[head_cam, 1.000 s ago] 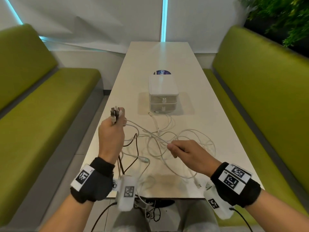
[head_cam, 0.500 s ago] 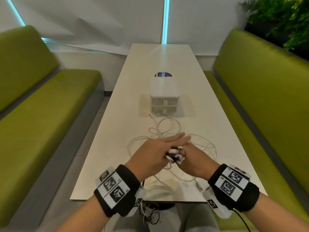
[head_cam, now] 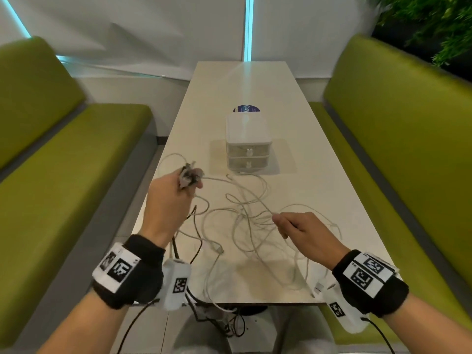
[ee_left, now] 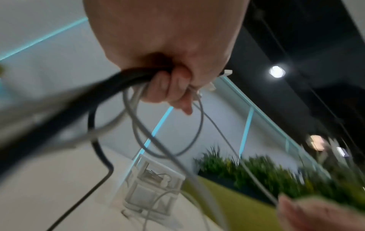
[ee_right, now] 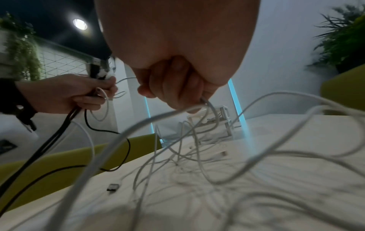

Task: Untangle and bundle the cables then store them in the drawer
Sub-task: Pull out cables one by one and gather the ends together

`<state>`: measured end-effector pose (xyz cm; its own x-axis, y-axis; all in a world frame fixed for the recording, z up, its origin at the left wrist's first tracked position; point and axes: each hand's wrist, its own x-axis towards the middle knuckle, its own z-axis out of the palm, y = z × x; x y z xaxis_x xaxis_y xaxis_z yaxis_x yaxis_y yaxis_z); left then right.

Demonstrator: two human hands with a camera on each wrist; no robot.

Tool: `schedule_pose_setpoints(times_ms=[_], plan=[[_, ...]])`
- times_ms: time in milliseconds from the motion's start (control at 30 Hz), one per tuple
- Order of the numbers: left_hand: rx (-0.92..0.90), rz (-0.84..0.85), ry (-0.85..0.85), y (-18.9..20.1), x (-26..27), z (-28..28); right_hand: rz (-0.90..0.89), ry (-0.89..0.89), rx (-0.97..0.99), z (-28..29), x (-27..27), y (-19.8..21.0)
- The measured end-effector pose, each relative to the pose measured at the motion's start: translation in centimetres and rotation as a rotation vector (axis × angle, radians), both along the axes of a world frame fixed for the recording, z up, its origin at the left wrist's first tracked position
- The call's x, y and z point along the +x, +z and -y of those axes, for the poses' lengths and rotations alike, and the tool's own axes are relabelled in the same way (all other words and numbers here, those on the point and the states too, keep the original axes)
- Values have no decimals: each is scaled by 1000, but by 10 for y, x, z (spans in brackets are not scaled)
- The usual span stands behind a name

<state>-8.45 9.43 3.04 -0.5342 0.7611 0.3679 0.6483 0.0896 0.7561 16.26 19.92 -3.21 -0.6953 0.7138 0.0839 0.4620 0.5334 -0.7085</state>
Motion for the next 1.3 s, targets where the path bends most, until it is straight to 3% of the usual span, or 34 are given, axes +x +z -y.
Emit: schedule_pose_setpoints(times_ms=[100, 300, 433, 500, 633, 767, 933, 1133, 1300], plan=[[-88, -152, -184, -7, 17, 2, 10, 11, 20, 3, -11, 1], [-208, -230, -489, -29, 61, -4, 110, 70, 143, 6, -19, 11], [-245, -363, -447, -29, 64, -8, 86, 123, 193, 5, -14, 10], [-217, -348, -386, -25, 56, -8, 63, 117, 183, 5, -12, 6], [-7, -151, -118, -3, 31, 1, 32, 83, 185, 0, -9, 4], [223, -225, 64, 18, 12, 6, 57, 20, 205, -18, -10, -3], [13, -283, -36, 13, 24, 6, 121, -48, 266, -23, -17, -5], [-2, -337, -290, -6, 48, 4, 120, -101, 344, -24, -25, 5], [-83, -375, -378, -11, 68, -10, 54, 11, 503, -16, -30, 23]])
